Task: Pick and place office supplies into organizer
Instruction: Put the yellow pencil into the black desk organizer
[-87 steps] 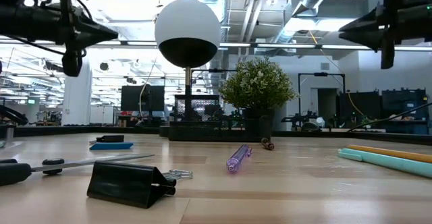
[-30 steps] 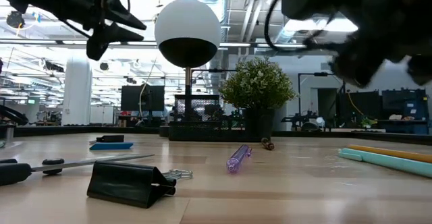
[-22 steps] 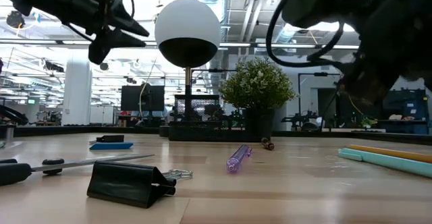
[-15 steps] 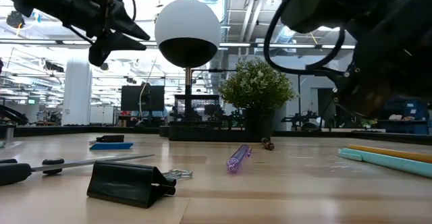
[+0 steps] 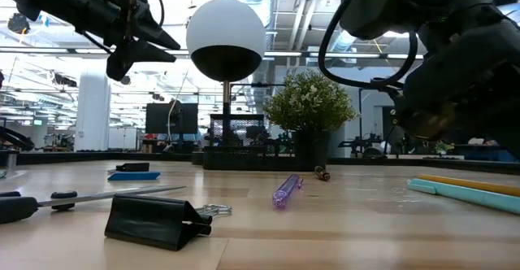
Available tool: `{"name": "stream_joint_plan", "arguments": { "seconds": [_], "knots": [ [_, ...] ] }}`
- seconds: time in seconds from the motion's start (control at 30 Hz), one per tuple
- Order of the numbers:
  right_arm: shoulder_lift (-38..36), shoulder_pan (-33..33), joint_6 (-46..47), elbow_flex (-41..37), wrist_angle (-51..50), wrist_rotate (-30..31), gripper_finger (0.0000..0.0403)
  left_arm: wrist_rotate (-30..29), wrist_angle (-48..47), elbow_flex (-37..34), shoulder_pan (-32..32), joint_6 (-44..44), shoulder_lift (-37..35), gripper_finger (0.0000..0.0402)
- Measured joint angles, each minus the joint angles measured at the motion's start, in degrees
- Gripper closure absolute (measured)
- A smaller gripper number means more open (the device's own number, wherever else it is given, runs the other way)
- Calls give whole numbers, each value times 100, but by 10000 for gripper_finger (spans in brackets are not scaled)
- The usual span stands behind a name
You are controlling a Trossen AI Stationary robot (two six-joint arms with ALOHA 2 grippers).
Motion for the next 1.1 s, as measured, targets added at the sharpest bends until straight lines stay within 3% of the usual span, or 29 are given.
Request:
{"name": "stream_joint_plan", "arguments": {
  "seconds": [0.57, 0.83, 1.1],
  "knots": [
    [-14, 379, 1037, 8, 59, 122, 270, -8, -13, 0, 0, 308, 0, 288],
    [-43, 367, 1426, -347, 369, 124, 283, -6, -53, 0, 0, 362, 0, 288],
    [-40, 260, 1306, -371, 363, 353, 284, -89, -180, 0, 0, 362, -2, 288]
  ]
}}
